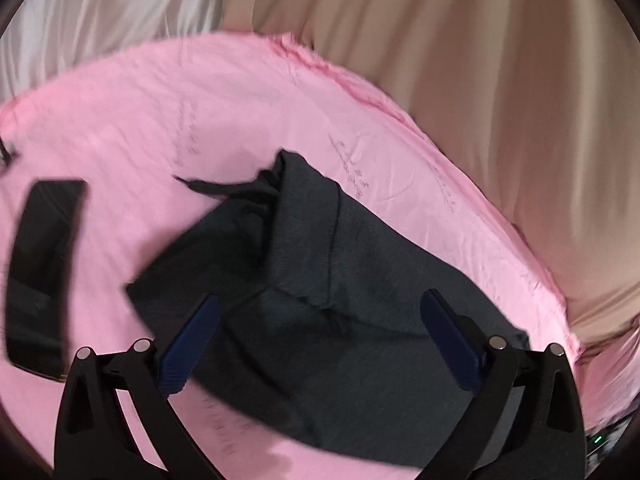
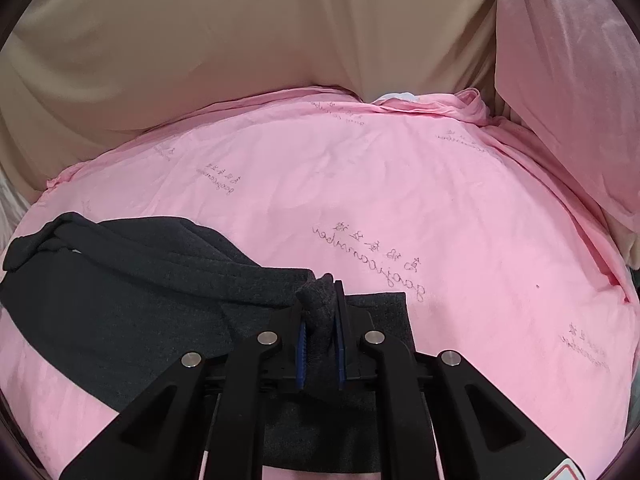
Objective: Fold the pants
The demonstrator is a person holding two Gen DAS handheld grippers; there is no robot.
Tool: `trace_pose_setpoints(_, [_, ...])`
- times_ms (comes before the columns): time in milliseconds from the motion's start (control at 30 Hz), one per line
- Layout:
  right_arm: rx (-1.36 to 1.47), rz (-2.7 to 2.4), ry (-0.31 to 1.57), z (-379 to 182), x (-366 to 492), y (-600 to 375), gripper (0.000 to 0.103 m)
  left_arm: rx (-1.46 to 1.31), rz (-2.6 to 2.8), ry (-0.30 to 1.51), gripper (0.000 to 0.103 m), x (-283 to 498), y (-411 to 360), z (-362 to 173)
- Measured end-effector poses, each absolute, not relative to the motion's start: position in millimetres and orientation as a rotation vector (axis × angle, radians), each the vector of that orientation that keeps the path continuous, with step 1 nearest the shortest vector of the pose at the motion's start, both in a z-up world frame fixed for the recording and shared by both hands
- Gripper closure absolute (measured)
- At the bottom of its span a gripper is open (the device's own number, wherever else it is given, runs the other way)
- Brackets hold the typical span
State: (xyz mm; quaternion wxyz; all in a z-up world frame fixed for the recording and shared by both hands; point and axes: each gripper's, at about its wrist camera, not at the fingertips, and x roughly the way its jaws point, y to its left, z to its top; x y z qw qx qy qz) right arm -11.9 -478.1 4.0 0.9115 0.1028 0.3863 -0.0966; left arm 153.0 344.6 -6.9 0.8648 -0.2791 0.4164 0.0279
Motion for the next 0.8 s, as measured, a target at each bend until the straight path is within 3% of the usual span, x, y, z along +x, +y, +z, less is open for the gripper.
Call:
trace_pose_setpoints(100, [0.224,-0.213,0.789,6,-18,-479,0.091,-0.711,0.048,0.952,0.006,185,345,-35])
trace_pose_setpoints(133, [0.228,-0.220,0.787,6,-21,-479,0.089,-0.734,0.037,0.971,0.014,192,343,-41])
trace_pose_setpoints(200, [0.239,-0.222,0.788,5,-23,-480,0.088,-0.756,0.016,0.997,0.074,202,342,-46])
trace_pose_setpoints(233, [0.237,-0.224,0.788,5,-23,-479,0.088,-0.754,0.000,0.999,0.091,204,344,-43])
trace_pose_setpoints(333, [0.231,-0.229,0.779,6,-26,-478,0.087,-0.725,-0.036,0.932,0.094,184,353,-6])
trace_pose_setpoints(467, [0.231,-0.275,0.757,6,-38,-482,0.066,-0.678,-0.031,0.909,0.095,138,376,38])
trace_pose_setpoints(567, [0.251,-0.338,0.739,2,-58,-492,0.050,-0.606,0.072,0.951,0.094,113,398,36])
trace_pose_setpoints(800, [0.420,-0.335,0.695,13,-110,-499,0.049,-0.612,0.127,0.998,0.090,111,402,-4])
